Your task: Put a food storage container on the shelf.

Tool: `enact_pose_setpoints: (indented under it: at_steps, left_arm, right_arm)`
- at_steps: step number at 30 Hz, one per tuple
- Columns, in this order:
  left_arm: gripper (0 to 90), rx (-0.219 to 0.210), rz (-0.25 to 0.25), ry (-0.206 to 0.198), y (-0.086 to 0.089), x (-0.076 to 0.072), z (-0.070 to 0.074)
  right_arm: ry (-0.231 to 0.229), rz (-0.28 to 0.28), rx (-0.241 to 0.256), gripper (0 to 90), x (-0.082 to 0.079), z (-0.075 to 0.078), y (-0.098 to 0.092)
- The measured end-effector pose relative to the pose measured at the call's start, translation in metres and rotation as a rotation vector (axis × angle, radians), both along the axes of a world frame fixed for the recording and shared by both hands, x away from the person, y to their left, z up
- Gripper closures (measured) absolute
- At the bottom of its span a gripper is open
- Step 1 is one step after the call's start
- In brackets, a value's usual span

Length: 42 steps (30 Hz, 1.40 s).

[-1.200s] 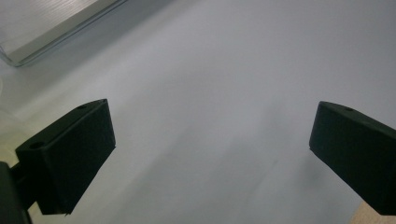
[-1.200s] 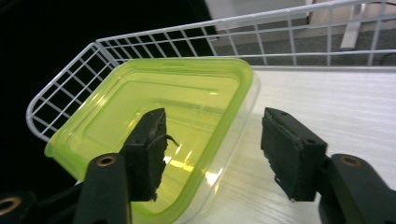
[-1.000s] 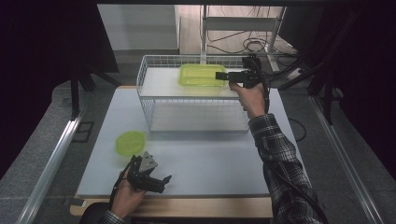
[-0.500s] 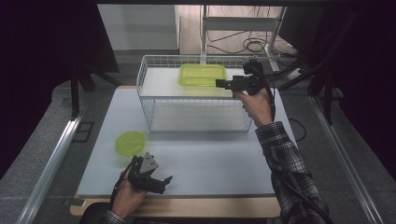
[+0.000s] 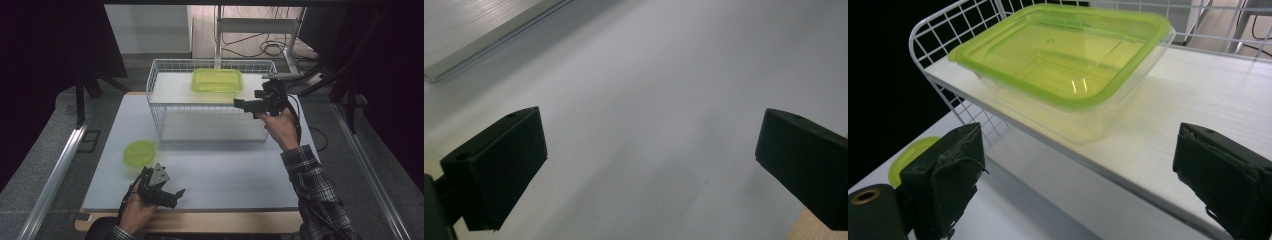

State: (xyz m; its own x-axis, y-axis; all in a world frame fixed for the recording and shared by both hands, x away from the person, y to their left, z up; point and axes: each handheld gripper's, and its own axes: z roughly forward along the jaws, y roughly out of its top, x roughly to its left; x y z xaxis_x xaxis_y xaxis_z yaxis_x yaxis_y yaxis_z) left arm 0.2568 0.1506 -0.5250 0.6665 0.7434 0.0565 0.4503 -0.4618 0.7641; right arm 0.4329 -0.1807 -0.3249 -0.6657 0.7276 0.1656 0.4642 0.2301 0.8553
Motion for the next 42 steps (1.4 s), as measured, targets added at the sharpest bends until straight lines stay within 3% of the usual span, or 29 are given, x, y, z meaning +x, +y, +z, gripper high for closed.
enact_pose_setpoints:
  at_steps: [18, 26, 42]
  left_arm:
    - [0.2, 0.002, 0.007, -0.018, 0.001, 0.0, 0.0]
    - [0.1, 0.015, 0.007, -0.021, 0.001, 0.0, -0.001]
    - [0.5, 0.021, 0.016, -0.006, 0.002, 0.001, -0.001]
  right_arm:
    - [-0.052, 0.038, -0.069, 0.0, -0.037, -0.029, -0.007]
    - [-0.041, 0.042, -0.102, 0.0, -0.049, -0.049, -0.016]
    - [-0.043, 0.043, -0.121, 0.0, -0.078, -0.088, -0.033]
